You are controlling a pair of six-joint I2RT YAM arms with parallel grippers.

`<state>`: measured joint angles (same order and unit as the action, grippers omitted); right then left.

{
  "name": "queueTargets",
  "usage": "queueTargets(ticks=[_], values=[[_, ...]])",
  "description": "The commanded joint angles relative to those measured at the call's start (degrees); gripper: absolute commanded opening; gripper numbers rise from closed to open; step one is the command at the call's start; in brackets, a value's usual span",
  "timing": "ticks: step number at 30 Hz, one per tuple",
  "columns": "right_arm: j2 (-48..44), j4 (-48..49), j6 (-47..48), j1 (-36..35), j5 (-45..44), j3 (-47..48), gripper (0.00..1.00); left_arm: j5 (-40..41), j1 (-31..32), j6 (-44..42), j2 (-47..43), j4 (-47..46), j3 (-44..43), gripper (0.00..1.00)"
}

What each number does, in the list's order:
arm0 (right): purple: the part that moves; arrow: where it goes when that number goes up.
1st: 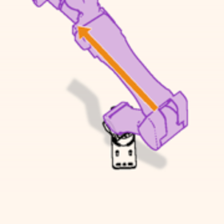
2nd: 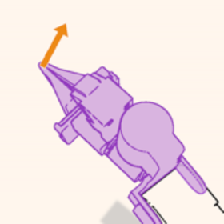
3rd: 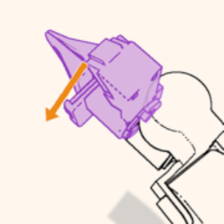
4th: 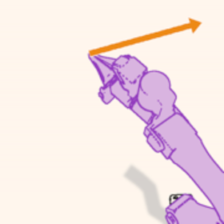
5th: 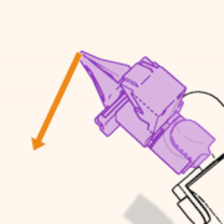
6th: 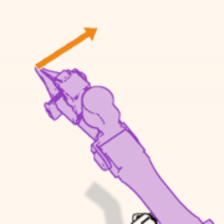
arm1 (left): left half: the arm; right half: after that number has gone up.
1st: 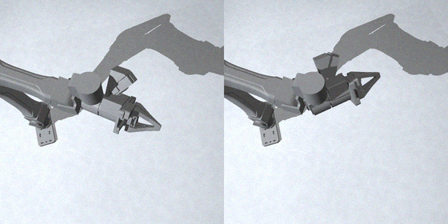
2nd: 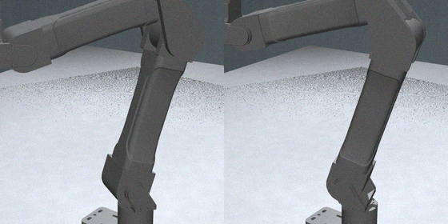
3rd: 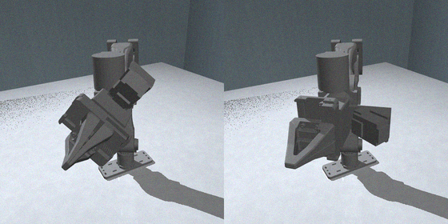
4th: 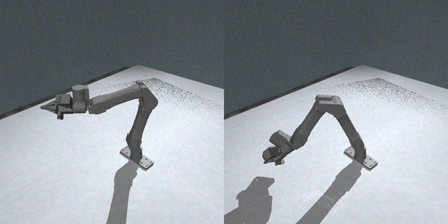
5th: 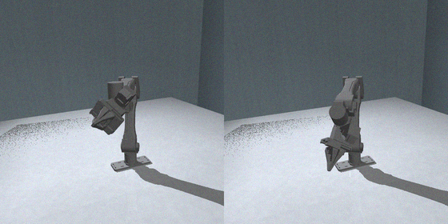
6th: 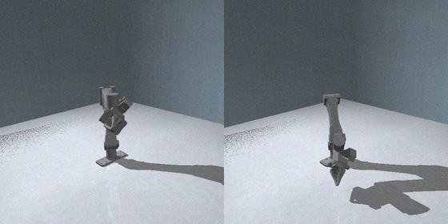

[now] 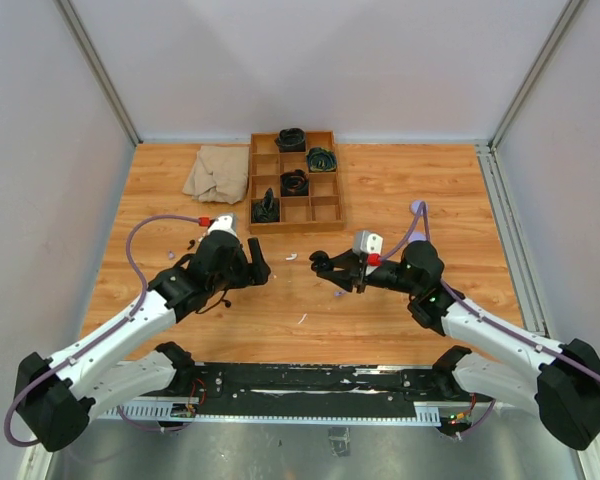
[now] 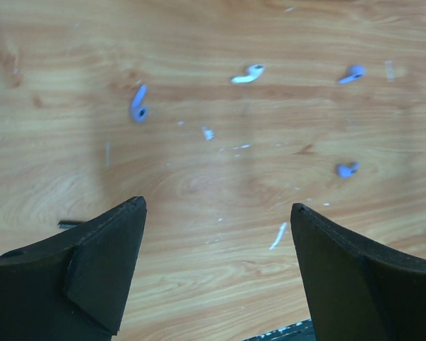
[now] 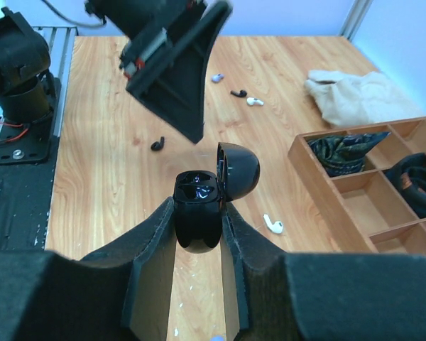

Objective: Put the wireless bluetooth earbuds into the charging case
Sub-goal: Pick up the earbud from the center of the board.

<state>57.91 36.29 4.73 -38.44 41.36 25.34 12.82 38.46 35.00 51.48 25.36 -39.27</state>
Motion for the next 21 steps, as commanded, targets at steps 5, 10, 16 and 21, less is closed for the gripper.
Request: queueTargets(ticks=[5,10,16,21], values=[[-3.26,6.54,1.96,1.08,-6.70,-4.26,0.01,-0.53,-6.13,8.31,3.03,3.46,7.14,0.88],[-5.43,8.40,2.47,1.13,-9.33,-6.96,0.01,0.01,-8.07,9.74,2.59,4.67,8.87,0.88],[-6.47,9.56,2.98,1.14,-11.74,-9.17,0.01,-0.75,-8.66,10.59,4.00,2.37,11.01,0.88],[-7.09,9.85,2.86,1.14,-12.02,-9.83,0.01,0.01,-8.74,10.13,6.86,1.42,11.52,0.88]])
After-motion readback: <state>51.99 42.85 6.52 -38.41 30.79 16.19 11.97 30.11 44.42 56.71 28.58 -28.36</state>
